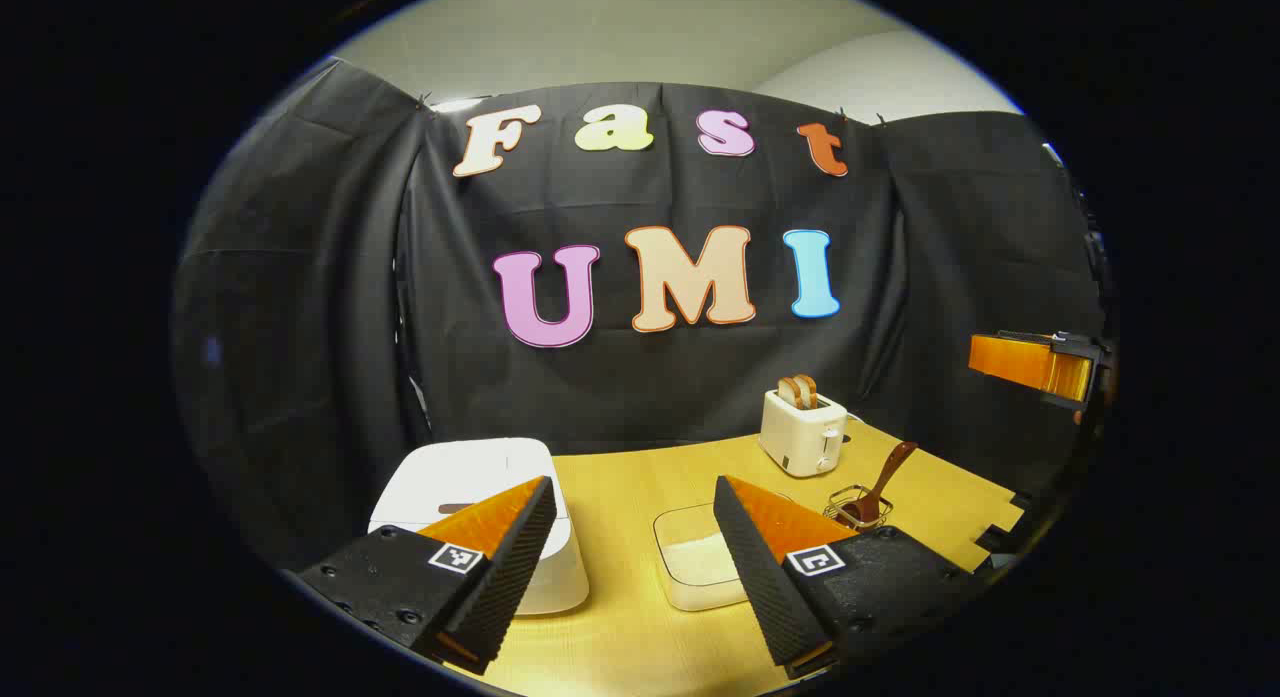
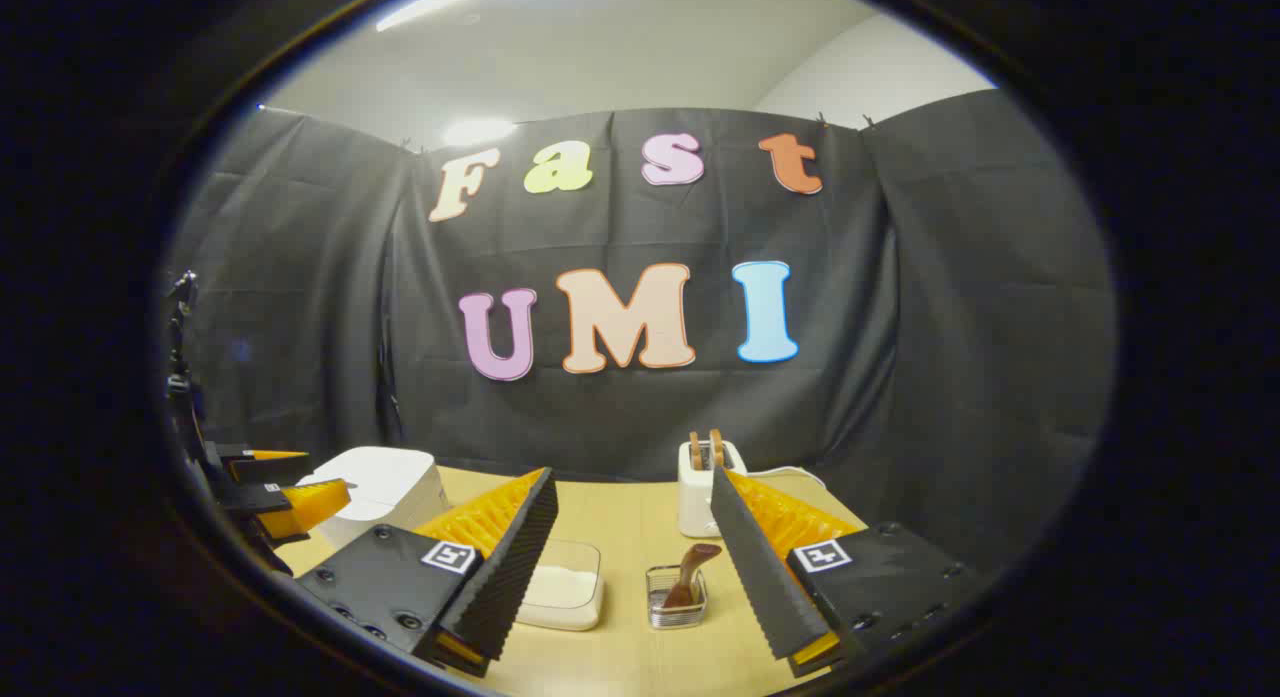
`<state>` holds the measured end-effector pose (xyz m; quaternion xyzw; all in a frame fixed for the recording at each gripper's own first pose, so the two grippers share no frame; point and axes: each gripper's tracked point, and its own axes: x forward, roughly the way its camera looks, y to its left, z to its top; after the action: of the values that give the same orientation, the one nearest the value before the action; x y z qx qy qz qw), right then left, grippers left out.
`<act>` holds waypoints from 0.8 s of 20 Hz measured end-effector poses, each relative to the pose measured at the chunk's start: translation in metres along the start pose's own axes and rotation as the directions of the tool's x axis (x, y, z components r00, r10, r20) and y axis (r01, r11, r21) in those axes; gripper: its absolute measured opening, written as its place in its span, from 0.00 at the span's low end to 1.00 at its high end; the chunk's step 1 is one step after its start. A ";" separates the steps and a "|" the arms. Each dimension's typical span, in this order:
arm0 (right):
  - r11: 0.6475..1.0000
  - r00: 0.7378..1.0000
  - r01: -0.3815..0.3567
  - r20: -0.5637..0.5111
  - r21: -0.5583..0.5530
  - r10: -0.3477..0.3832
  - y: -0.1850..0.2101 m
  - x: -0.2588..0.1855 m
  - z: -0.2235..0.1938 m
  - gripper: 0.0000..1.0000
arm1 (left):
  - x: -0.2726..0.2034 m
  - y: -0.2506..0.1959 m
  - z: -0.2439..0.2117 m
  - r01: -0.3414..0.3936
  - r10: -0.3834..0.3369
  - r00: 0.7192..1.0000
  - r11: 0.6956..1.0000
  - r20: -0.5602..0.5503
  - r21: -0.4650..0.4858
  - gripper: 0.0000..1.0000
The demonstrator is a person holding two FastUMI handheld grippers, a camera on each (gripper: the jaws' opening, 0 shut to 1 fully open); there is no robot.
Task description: Close the left gripper, press the button to open the rice cooker; take a wooden spoon from the chopstick holder with the right hand, scoop a spoonful of rice and pour it into the rice cooker, then put the wooden spoon back into the chopstick holder.
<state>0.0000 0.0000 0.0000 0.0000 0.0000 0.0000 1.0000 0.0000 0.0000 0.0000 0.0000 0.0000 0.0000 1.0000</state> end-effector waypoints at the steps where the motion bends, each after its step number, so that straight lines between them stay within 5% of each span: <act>1: 1.000 1.000 -0.003 0.015 -0.008 0.003 0.000 -0.001 0.005 0.95 | 0.001 0.000 0.000 0.000 0.000 1.000 1.000 -0.003 -0.001 0.94; 9: 0.993 0.999 -0.047 0.018 0.107 0.046 0.002 0.003 0.008 0.95 | 0.006 0.001 -0.002 -0.008 0.008 1.000 1.000 -0.007 0.000 0.94; 16: 0.996 0.999 -0.034 -0.019 0.080 0.036 0.002 0.005 -0.004 0.97 | 0.005 0.002 -0.005 -0.009 0.009 1.000 1.000 -0.011 0.000 0.94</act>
<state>0.0051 0.0025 -0.0040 0.0396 0.0104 0.0176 0.9990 0.0046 0.0019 -0.0050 0.0002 0.0055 0.0047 1.0000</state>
